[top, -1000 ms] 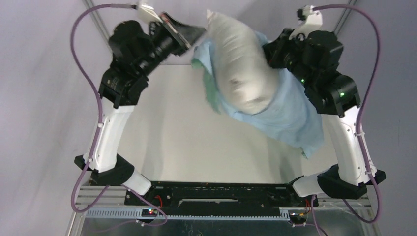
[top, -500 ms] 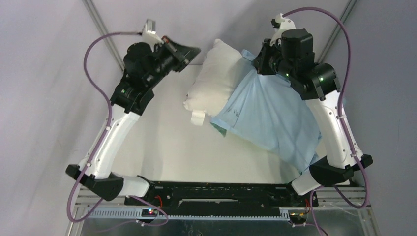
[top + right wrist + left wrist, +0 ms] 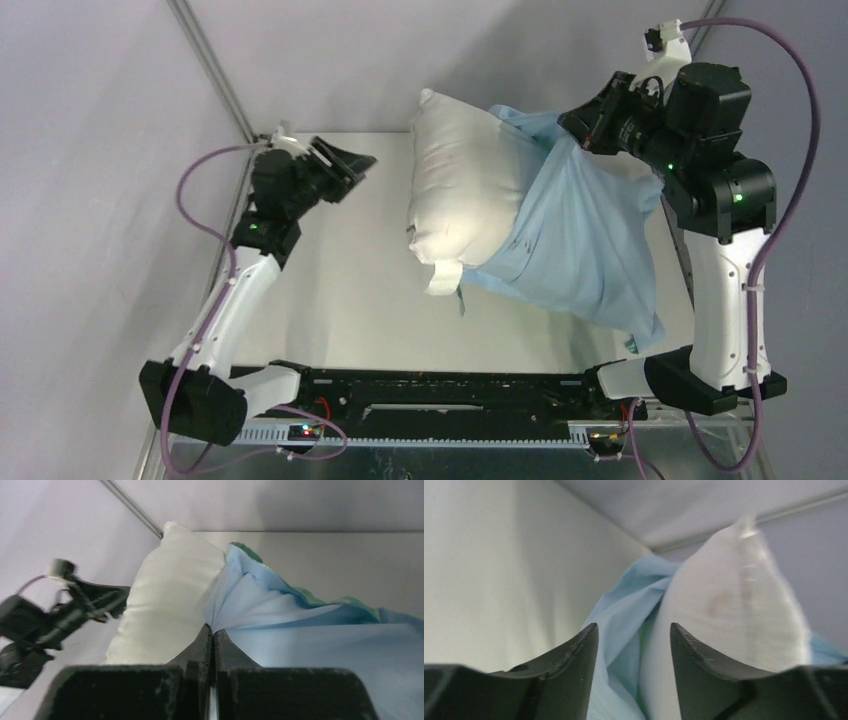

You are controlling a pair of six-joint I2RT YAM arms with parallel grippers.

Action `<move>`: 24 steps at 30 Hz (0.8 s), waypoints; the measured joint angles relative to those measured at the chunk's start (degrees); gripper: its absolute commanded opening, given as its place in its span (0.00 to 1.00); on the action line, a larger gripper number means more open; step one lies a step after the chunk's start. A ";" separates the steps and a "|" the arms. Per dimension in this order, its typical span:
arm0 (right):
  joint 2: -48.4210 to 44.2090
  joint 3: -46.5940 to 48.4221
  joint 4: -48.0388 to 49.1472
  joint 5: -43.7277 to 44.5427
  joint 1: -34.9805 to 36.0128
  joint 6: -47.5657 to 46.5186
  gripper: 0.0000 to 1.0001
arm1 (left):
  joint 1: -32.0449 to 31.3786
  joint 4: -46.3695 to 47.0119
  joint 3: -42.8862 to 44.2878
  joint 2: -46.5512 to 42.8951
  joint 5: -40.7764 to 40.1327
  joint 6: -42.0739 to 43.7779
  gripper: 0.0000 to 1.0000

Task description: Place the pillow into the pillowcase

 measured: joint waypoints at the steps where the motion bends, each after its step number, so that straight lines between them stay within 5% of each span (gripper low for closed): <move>1: -0.46 0.04 -0.07 -0.83 -0.35 0.11 0.00 | -0.90 0.87 -1.57 0.61 0.66 -0.46 0.63; 11: -0.83 1.62 -1.38 -6.12 -2.38 1.33 0.00 | -15.17 6.93 -9.86 5.57 3.15 -3.06 0.71; 24: -0.83 1.64 -2.21 -6.78 -3.32 1.42 0.00 | -18.47 1.18 -16.00 -3.89 -4.96 -1.07 0.79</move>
